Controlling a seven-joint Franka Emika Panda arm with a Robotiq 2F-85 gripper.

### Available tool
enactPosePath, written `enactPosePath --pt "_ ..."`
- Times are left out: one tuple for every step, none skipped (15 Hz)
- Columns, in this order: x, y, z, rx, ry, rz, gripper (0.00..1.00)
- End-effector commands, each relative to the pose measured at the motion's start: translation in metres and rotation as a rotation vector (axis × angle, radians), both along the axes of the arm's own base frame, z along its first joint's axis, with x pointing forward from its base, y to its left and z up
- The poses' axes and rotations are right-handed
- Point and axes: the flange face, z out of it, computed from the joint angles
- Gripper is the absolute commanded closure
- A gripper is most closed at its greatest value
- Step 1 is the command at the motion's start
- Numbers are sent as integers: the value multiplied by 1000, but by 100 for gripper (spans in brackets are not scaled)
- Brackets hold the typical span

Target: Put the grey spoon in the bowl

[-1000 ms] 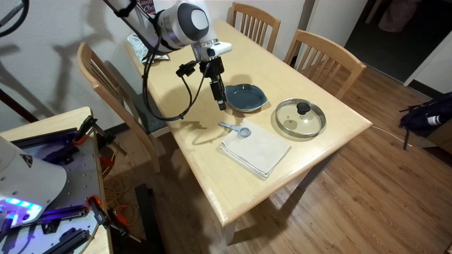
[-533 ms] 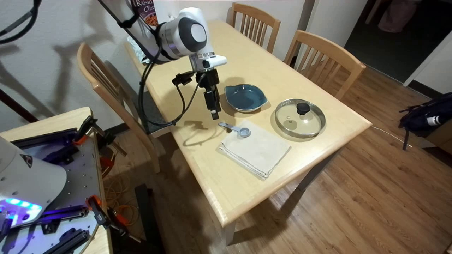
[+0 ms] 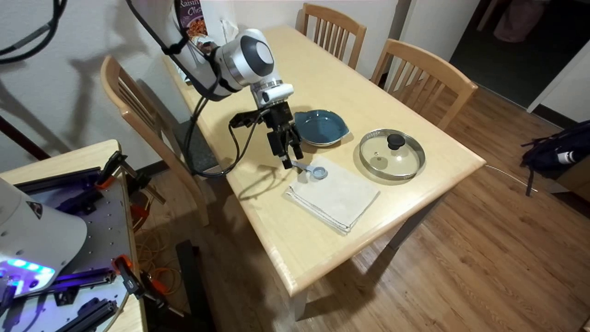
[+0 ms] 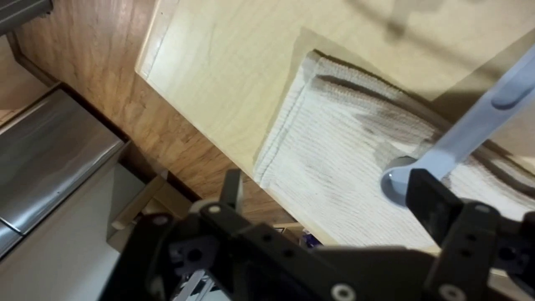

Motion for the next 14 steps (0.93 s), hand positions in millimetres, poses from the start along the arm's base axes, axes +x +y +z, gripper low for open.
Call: enactPosePath --pt "0 -2 -4 -8 -4 -11 0" --pt "1 -3 -7 -12 -6 -16 0" --pt "2 -3 -8 -14 -8 -17 0" --pt "3 -1 -7 -21 -12 -12 0" --pt "6 2 -8 -39 -52 -6 0" --pt "10 6 -7 -62 -98 14 0" --pt "16 11 -4 -71 -149 46 0" --pt "20 14 -2 -74 -186 67 0" --pt "26 17 0 -59 -227 99 0" --pt "29 19 1 -59 -253 111 0" --pt "22 18 4 -72 -196 90 0" --pt "24 20 4 -72 -203 93 0" --pt "23 22 3 -70 -198 89 0" --pt "22 22 2 -67 -195 86 0"
